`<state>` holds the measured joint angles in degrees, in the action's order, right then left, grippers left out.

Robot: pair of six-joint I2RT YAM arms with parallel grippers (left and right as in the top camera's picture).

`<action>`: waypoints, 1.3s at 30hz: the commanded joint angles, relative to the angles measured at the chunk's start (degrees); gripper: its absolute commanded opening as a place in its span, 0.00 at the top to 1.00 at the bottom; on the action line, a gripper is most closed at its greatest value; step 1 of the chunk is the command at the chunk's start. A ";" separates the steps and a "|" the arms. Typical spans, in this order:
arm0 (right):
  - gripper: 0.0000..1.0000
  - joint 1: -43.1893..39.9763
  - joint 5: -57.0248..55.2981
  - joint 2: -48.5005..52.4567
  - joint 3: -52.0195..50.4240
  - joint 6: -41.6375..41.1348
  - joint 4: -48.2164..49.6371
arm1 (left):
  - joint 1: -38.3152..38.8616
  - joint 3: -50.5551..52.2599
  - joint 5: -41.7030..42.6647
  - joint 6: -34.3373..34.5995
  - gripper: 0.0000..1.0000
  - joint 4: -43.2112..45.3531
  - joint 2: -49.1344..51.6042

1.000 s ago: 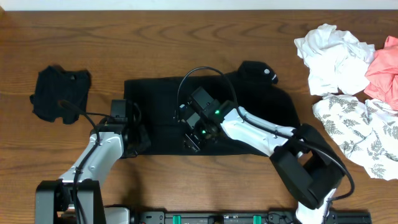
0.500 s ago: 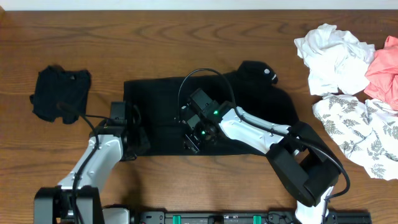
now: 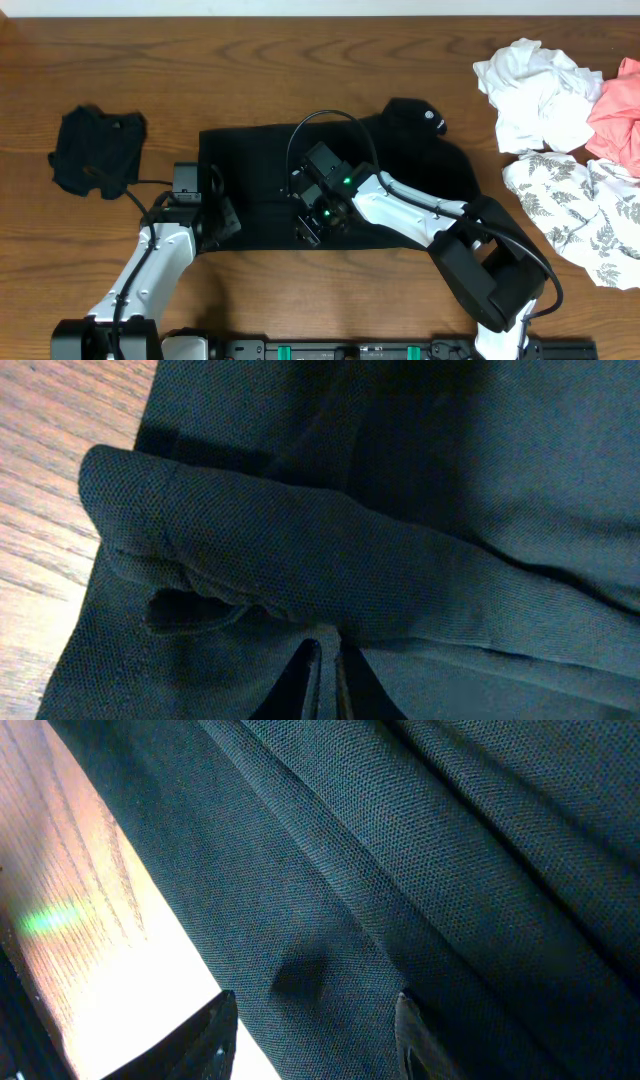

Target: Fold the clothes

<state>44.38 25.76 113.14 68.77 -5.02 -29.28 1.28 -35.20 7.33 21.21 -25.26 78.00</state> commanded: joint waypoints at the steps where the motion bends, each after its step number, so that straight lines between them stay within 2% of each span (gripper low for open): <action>1: 0.50 0.52 -1.11 0.81 -0.22 -0.76 -0.85 | -0.24 0.52 -0.44 0.52 0.92 0.09 -0.17; 9: 0.50 0.52 -1.11 0.81 -0.20 -1.20 -0.96 | -0.24 0.55 -0.48 0.50 0.92 2.67 2.16; 16: 0.50 0.52 -1.11 0.81 -0.20 -1.20 -1.20 | -0.24 0.55 -4.35 0.48 0.91 15.13 6.93; 19: 0.50 0.52 -1.11 0.81 -0.20 -1.20 -1.36 | -0.24 0.55 -7.37 0.50 0.87 18.16 8.11; 33: 0.50 0.52 -1.14 0.81 -0.20 -1.18 -1.36 | -0.28 0.52 -18.60 0.52 0.85 19.21 8.17; 39: 0.53 0.31 -3.34 0.79 -0.20 -2.62 -1.14 | -0.35 0.15 -17.68 0.48 0.85 18.67 7.91</action>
<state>44.38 25.30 113.14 68.84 -5.82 -29.78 1.28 -35.07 -9.04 21.41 -6.07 85.73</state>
